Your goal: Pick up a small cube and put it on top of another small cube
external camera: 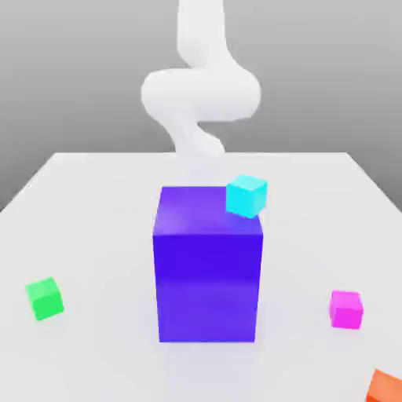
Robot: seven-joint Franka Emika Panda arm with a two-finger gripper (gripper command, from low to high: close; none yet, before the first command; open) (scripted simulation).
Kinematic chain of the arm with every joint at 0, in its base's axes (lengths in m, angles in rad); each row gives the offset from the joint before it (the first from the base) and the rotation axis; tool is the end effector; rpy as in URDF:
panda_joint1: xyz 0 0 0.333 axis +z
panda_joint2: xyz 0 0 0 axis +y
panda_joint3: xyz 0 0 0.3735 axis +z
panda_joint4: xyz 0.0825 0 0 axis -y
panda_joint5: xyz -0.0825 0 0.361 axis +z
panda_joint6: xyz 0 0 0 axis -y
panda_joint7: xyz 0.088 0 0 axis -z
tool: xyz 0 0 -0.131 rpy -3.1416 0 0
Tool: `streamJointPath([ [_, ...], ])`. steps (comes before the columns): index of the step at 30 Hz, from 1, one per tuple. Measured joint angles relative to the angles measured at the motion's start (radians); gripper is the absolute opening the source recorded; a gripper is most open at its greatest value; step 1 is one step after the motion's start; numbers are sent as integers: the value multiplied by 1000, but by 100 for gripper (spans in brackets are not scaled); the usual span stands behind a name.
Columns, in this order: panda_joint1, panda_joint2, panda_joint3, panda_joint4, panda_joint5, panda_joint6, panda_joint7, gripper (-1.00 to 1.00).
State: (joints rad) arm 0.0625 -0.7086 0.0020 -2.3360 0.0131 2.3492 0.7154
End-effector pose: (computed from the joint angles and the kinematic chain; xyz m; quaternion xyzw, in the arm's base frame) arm 0.3365 0.0225 0.6920 -0.8856 0.3016 -0.3246 0.1391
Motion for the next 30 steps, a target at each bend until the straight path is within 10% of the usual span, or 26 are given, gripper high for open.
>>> streamJointPath([
  [16,341,586,96,-231,44,316,-513,0],
  [28,511,1023,80,-298,-144,597,-588,0],
  [29,522,1052,68,-292,-151,621,-582,-100],
  [30,522,1052,68,-292,-151,621,-582,-100],
])
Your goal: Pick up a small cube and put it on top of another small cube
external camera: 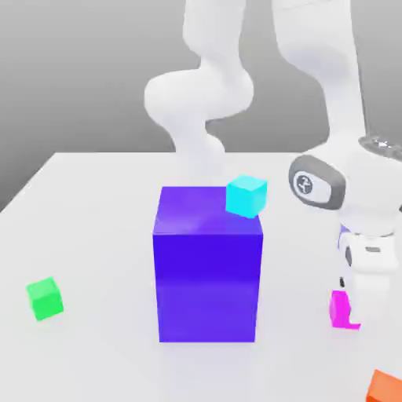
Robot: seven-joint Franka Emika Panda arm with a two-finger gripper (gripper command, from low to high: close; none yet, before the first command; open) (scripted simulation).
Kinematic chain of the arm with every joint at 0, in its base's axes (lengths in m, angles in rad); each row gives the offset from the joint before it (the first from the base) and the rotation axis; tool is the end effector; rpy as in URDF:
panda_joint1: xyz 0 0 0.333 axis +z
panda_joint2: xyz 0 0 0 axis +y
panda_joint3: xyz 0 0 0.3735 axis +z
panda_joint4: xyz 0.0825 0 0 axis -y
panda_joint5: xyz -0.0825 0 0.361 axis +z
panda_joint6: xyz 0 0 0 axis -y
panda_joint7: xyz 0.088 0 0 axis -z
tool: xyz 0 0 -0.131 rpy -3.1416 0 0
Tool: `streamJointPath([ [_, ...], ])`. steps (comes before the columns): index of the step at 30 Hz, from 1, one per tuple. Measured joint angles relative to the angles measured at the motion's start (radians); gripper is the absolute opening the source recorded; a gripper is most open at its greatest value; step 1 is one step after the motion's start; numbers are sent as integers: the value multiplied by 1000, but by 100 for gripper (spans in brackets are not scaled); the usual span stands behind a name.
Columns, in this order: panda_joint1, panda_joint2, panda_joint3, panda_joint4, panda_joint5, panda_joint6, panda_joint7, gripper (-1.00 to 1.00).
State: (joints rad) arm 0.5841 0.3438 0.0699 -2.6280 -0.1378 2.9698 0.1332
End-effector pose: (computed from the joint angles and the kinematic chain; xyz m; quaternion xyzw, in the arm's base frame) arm 0.3374 0.2719 0.1843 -0.9472 -0.3205 -0.0002 0.0001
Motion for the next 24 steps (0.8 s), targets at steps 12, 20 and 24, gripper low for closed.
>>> streamJointPath([
  [12,-39,-179,49,-35,71,-145,-45,-100],
  [20,-133,-214,-149,9,73,-181,228,-100],
  [24,-216,-239,-269,13,64,-201,386,-100],
])
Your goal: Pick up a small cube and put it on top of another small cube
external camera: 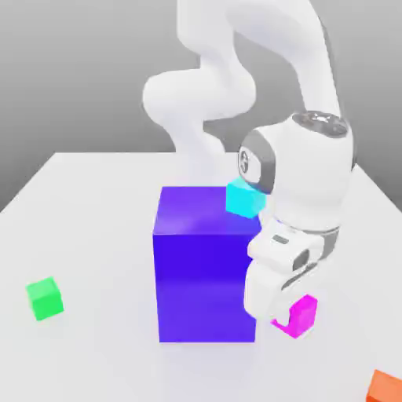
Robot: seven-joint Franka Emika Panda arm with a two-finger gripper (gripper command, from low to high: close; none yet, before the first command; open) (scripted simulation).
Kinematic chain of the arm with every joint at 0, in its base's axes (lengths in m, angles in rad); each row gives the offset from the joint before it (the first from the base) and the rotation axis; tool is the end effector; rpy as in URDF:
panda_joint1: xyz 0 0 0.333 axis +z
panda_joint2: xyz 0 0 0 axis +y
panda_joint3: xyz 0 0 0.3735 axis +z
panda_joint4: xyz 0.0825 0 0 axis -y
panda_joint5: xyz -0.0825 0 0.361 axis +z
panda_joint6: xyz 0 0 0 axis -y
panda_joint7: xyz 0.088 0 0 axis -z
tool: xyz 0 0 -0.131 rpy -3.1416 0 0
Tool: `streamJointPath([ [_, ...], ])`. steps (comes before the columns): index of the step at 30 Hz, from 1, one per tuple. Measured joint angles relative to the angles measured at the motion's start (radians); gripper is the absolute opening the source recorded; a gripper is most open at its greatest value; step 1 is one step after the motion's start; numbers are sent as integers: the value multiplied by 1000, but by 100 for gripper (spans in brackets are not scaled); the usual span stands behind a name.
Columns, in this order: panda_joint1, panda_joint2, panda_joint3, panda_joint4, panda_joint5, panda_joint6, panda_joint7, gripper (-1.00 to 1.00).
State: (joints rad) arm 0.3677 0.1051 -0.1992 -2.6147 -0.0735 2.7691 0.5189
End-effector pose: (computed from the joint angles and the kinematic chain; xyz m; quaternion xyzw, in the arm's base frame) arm 0.4322 0.0753 0.2745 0.9895 -0.1400 0.0321 0.0146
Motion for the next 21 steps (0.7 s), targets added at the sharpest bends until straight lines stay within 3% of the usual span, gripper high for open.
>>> streamJointPath([
  [8,-294,-62,-195,-20,-8,-52,343,-100],
  [16,-622,-116,-322,-44,16,-106,671,-100],
  [21,-714,-77,-272,-52,108,-71,621,-100],
])
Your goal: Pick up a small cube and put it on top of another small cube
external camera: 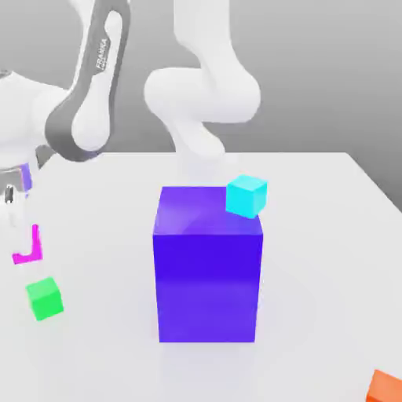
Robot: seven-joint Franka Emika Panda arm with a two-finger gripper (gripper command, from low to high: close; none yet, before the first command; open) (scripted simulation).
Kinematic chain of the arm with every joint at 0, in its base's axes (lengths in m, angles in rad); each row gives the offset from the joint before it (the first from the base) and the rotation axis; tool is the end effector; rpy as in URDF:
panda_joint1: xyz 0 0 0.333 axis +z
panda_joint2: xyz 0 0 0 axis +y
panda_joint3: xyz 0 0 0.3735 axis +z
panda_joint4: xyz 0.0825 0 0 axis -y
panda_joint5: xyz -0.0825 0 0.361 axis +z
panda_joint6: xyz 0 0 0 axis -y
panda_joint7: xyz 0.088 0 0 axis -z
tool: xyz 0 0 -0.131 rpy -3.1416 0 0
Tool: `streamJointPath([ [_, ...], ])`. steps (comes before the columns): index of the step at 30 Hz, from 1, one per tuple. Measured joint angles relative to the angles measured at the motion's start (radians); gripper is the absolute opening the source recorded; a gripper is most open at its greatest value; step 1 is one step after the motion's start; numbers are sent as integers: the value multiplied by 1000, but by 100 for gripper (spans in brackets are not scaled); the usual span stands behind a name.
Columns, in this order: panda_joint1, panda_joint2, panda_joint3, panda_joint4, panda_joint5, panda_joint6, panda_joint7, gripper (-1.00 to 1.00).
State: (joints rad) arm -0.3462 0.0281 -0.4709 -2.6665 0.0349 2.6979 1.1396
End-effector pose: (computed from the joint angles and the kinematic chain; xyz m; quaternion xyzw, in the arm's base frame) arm 0.2809 -0.3013 0.2847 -0.5453 0.8382 -0.0030 0.0017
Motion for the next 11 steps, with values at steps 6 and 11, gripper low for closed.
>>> streamJointPath([
  [6,0,122,73,8,145,100,-104,-100],
  [11,-22,164,104,9,194,134,-139,100],
])
